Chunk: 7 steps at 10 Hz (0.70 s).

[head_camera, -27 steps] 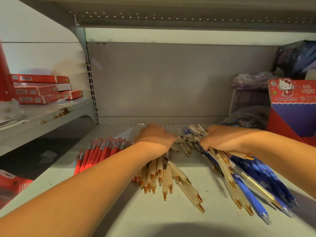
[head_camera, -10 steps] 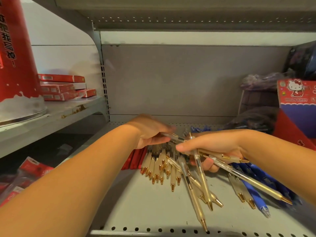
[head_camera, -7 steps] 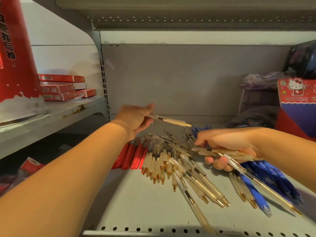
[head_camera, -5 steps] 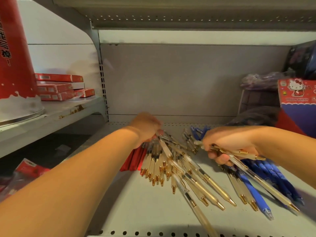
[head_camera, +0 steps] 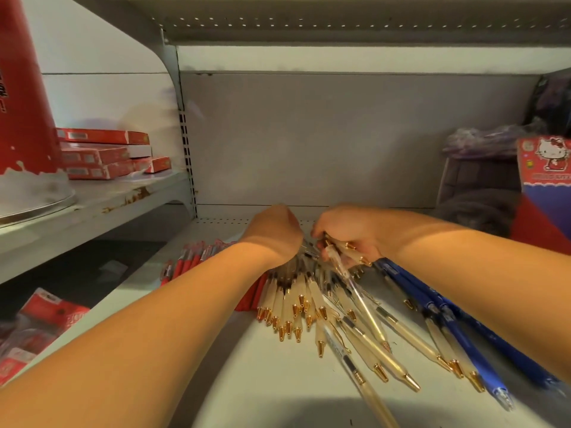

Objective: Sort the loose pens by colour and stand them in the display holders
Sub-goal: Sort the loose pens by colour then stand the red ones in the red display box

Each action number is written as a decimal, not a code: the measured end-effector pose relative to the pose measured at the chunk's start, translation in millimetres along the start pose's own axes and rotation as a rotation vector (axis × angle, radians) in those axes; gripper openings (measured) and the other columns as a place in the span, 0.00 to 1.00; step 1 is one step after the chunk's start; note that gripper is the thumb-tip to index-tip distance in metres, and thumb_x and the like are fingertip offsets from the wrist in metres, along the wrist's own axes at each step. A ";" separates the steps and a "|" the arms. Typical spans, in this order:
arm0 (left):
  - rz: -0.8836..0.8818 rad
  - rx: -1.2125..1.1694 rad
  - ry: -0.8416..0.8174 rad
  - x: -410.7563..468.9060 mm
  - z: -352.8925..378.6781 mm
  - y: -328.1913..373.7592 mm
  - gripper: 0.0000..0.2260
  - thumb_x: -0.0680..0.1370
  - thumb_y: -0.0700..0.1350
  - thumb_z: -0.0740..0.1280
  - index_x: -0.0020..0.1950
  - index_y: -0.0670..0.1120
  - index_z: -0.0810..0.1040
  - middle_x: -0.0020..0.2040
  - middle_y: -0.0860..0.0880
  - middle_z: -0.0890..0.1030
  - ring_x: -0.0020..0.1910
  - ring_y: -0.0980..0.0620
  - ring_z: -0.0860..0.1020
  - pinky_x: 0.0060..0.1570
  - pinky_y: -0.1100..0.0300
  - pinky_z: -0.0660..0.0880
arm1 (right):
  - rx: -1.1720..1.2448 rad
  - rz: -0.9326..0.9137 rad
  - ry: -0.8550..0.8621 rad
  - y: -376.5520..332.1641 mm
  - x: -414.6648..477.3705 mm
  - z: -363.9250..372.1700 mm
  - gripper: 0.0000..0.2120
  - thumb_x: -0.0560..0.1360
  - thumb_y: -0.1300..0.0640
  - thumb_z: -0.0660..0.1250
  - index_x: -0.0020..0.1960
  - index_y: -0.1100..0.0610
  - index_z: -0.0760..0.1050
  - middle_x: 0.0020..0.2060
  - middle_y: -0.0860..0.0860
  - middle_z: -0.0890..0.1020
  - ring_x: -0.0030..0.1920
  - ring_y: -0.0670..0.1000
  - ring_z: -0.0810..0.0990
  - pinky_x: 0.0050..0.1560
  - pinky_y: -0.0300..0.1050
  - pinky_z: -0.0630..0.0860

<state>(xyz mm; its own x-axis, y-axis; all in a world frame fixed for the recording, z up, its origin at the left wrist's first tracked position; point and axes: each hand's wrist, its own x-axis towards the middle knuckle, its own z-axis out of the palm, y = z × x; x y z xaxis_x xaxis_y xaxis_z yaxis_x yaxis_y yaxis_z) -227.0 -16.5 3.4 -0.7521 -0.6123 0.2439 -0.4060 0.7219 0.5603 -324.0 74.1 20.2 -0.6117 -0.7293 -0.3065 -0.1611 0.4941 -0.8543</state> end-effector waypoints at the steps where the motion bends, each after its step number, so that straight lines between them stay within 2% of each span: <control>1: -0.016 -0.029 -0.017 1.0 -6.4 0.2 0.10 0.80 0.41 0.61 0.42 0.41 0.78 0.37 0.45 0.77 0.36 0.48 0.74 0.40 0.58 0.72 | 0.106 -0.081 0.028 6.7 3.7 6.3 0.06 0.81 0.65 0.57 0.57 0.62 0.69 0.33 0.55 0.69 0.27 0.49 0.70 0.28 0.40 0.72; 2: -0.092 -0.234 -0.146 -1.4 -10.2 5.2 0.09 0.77 0.46 0.68 0.42 0.42 0.80 0.30 0.47 0.79 0.27 0.52 0.75 0.31 0.62 0.74 | 0.135 -0.197 0.049 8.5 1.6 4.6 0.04 0.79 0.68 0.59 0.49 0.64 0.72 0.34 0.56 0.72 0.31 0.50 0.73 0.33 0.43 0.73; 3: -0.125 -0.359 -0.261 -4.6 -9.4 7.3 0.05 0.75 0.43 0.72 0.48 0.42 0.82 0.37 0.47 0.85 0.27 0.57 0.79 0.30 0.65 0.78 | 0.094 -0.282 0.085 7.8 -4.6 0.0 0.05 0.77 0.68 0.64 0.42 0.64 0.74 0.33 0.56 0.76 0.33 0.51 0.78 0.34 0.43 0.77; 4: -0.143 -0.588 -0.381 -10.7 -10.2 7.5 0.07 0.77 0.38 0.70 0.53 0.38 0.81 0.43 0.42 0.86 0.37 0.51 0.84 0.40 0.60 0.82 | 0.133 -0.341 0.098 7.8 -9.1 0.1 0.03 0.78 0.63 0.67 0.47 0.61 0.73 0.35 0.55 0.78 0.34 0.49 0.79 0.32 0.40 0.77; 5: -0.172 -0.787 -0.430 -14.5 -16.0 9.8 0.07 0.77 0.36 0.68 0.54 0.37 0.80 0.44 0.41 0.86 0.43 0.47 0.86 0.43 0.56 0.82 | 0.193 -0.417 0.185 7.1 -9.3 1.8 0.11 0.78 0.57 0.68 0.54 0.64 0.74 0.39 0.56 0.79 0.38 0.52 0.80 0.36 0.43 0.80; 6: -0.154 -0.831 -0.425 -14.7 -23.2 12.2 0.10 0.79 0.39 0.66 0.58 0.36 0.78 0.50 0.40 0.85 0.49 0.45 0.84 0.51 0.50 0.82 | 0.162 -0.490 0.272 5.2 -11.3 0.5 0.11 0.79 0.55 0.67 0.54 0.62 0.78 0.46 0.59 0.83 0.46 0.56 0.83 0.51 0.53 0.82; 7: -0.155 -0.913 -0.427 -20.9 -25.5 14.3 0.09 0.80 0.40 0.66 0.56 0.36 0.78 0.43 0.42 0.85 0.39 0.48 0.84 0.42 0.54 0.83 | 0.145 -0.523 0.254 5.1 -14.2 0.8 0.05 0.77 0.60 0.68 0.51 0.59 0.80 0.47 0.57 0.84 0.51 0.58 0.83 0.54 0.55 0.81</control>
<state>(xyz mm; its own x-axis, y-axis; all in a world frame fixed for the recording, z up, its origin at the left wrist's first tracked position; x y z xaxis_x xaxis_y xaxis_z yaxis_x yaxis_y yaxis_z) -203.9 -1.6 26.4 -0.9199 -0.3828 -0.0852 -0.0979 0.0137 0.9951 -315.6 86.6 19.8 -0.6487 -0.7136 0.2645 -0.3943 0.0180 -0.9188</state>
